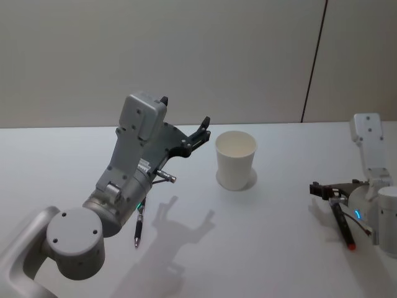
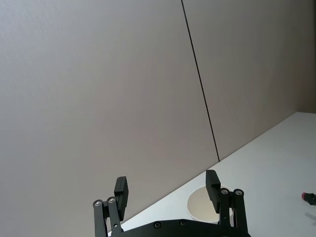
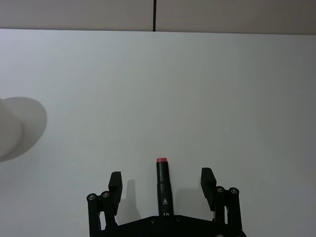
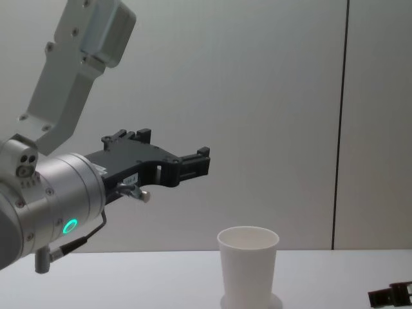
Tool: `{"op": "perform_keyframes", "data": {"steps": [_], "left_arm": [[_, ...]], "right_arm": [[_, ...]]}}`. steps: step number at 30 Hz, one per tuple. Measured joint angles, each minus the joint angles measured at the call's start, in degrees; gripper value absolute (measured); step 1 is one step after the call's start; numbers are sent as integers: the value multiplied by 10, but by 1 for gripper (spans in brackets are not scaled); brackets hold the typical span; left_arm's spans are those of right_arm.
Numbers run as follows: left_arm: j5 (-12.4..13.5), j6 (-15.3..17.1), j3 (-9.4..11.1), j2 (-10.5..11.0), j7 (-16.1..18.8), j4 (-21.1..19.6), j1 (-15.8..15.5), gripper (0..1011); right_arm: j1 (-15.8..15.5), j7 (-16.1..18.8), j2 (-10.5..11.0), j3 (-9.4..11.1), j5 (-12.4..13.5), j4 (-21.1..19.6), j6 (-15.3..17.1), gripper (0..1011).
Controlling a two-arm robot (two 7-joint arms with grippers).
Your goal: Place the pen into the pen holder.
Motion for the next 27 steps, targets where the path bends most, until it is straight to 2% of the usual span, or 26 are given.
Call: {"op": "perform_keyframes", "data": {"steps": [13,24,27], "left_arm": [[0,0,0,0,0,0,0,1003],[0,0,0,0,0,0,0,1003],[0,0,0,0,0,0,0,1003]], "right_arm": [[23,-4,-11,5,4,49,-6,1002],[33,-1,-17,6,-2,74,-11,1002],[35,1,-18,6,-4,78,-12,956]]}}
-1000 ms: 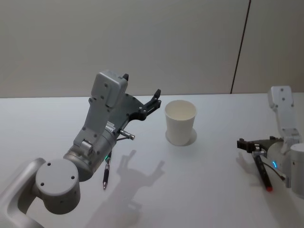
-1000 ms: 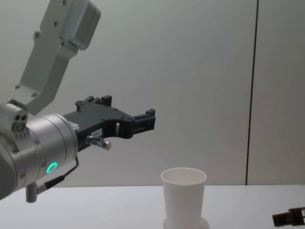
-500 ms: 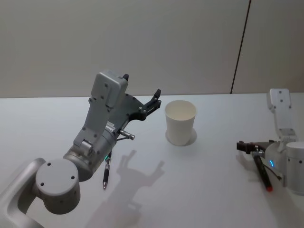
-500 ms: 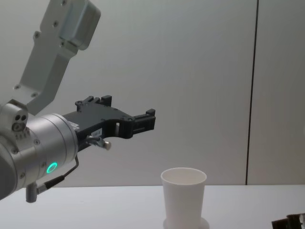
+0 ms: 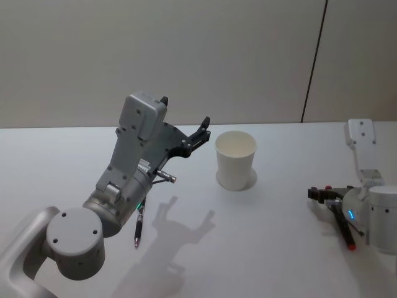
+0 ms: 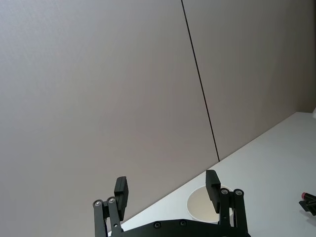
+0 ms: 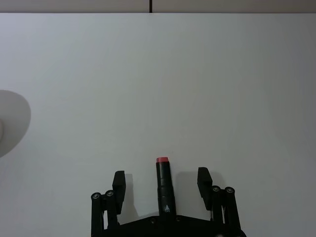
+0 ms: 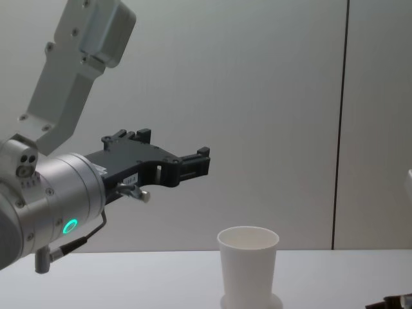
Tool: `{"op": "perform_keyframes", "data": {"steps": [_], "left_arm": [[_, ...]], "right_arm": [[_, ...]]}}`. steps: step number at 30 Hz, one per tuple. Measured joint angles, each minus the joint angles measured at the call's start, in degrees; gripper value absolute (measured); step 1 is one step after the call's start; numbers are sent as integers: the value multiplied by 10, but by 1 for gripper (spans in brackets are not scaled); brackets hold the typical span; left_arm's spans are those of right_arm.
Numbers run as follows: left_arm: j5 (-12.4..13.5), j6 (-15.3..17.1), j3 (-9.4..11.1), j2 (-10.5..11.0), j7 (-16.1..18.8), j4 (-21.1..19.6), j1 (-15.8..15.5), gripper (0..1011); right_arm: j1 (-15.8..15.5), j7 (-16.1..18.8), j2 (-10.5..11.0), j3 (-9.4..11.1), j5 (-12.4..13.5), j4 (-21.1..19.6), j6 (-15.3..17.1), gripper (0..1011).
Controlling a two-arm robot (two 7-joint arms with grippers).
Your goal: Place the pen into the pen holder.
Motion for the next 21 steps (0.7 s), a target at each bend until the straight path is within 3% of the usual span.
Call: {"op": "perform_keyframes", "data": {"steps": [12,14,21], "left_arm": [[0,0,0,0,0,0,0,1003],[0,0,0,0,0,0,0,1003],[0,0,0,0,0,0,0,1003]], "right_arm": [[6,8,-5,0,-6,19,-4,652],[7,8,-6,0,-6,21,-5,545],[11,10,-8,0,-9,35,-8,339]]}}
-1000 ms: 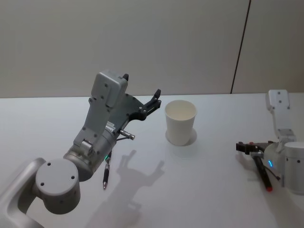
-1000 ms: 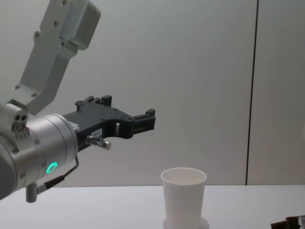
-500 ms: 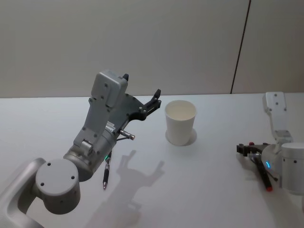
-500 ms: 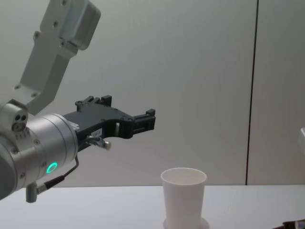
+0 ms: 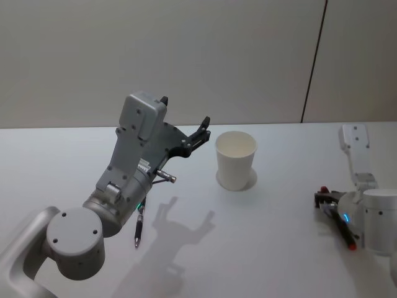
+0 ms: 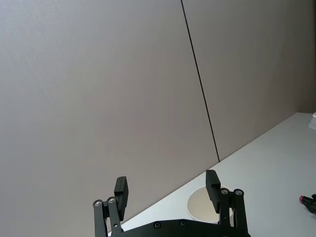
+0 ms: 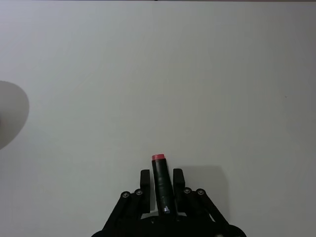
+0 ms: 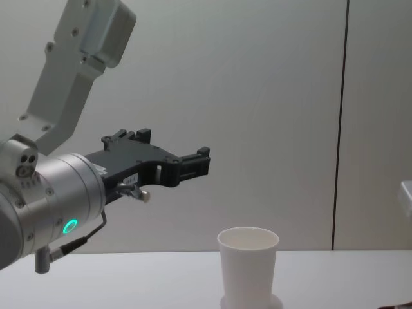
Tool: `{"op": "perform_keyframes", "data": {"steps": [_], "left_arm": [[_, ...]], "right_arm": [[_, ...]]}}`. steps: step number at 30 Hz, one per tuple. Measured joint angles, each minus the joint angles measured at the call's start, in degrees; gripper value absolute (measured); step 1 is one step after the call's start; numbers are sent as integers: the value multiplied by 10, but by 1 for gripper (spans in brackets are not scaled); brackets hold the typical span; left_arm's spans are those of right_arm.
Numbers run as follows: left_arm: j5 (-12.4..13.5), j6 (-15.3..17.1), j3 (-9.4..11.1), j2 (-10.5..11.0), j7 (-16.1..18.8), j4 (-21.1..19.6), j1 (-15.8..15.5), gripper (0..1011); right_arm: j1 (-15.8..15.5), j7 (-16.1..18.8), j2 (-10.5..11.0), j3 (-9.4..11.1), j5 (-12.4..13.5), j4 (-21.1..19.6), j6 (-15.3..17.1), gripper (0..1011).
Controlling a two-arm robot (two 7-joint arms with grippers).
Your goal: Place the pen into the pen holder.
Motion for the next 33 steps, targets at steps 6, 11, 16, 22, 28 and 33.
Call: {"op": "perform_keyframes", "data": {"steps": [6,11,16,22,28,33], "left_arm": [[0,0,0,0,0,0,0,1003],[0,0,0,0,0,0,0,1003],[0,0,0,0,0,0,0,1003],[0,0,0,0,0,0,0,1003],[0,0,0,0,0,0,0,1003],[0,0,0,0,0,0,0,1003]], "right_arm": [[4,1,-2,1,-2,12,-5,169],[5,2,-3,3,-4,18,-8,166],[3,5,-3,4,-5,18,-11,166],[-3,9,-2,5,-6,9,-23,166],[-12,16,0,7,-8,-10,-50,166],[-18,23,2,8,-10,-27,-77,166]]}}
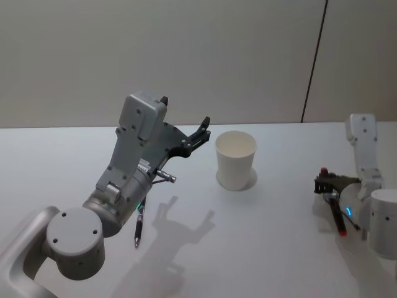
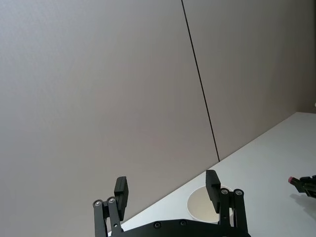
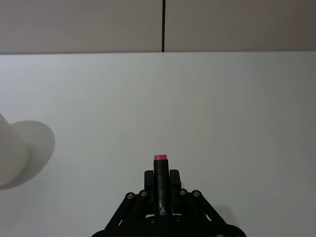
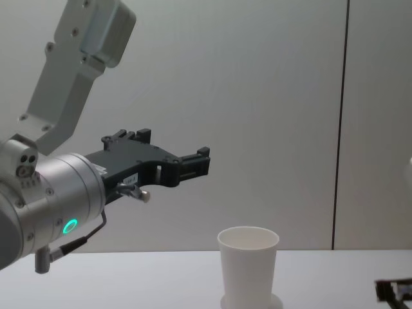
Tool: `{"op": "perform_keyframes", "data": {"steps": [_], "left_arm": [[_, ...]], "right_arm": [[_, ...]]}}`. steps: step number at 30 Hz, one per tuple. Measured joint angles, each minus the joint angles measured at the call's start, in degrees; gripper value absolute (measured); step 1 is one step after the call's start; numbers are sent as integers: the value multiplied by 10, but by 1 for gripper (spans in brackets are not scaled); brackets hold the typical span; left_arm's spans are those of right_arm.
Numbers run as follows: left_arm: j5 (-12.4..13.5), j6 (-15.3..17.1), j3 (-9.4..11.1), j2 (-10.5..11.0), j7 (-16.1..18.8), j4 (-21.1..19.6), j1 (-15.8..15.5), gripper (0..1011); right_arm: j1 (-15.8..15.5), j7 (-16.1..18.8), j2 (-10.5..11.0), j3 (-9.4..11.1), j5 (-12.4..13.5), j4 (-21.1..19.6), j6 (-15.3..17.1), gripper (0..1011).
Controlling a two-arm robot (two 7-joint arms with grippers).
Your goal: Place the pen into the pen holder.
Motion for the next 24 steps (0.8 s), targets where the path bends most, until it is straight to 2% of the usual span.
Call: {"op": "perform_keyframes", "data": {"steps": [4,8,15,22,24], "left_arm": [[0,0,0,0,0,0,0,1003],[0,0,0,0,0,0,0,1003],[0,0,0,0,0,0,0,1003],[0,0,0,0,0,0,0,1003],[0,0,0,0,0,0,0,1003]], "right_arm": [[-4,5,1,1,-2,-10,-18,166],[-10,13,3,1,-6,-27,-52,166],[-15,25,4,1,-12,-44,-93,166],[-18,38,4,-1,-22,-58,-146,166],[-18,44,3,-3,-27,-62,-171,166]]}}
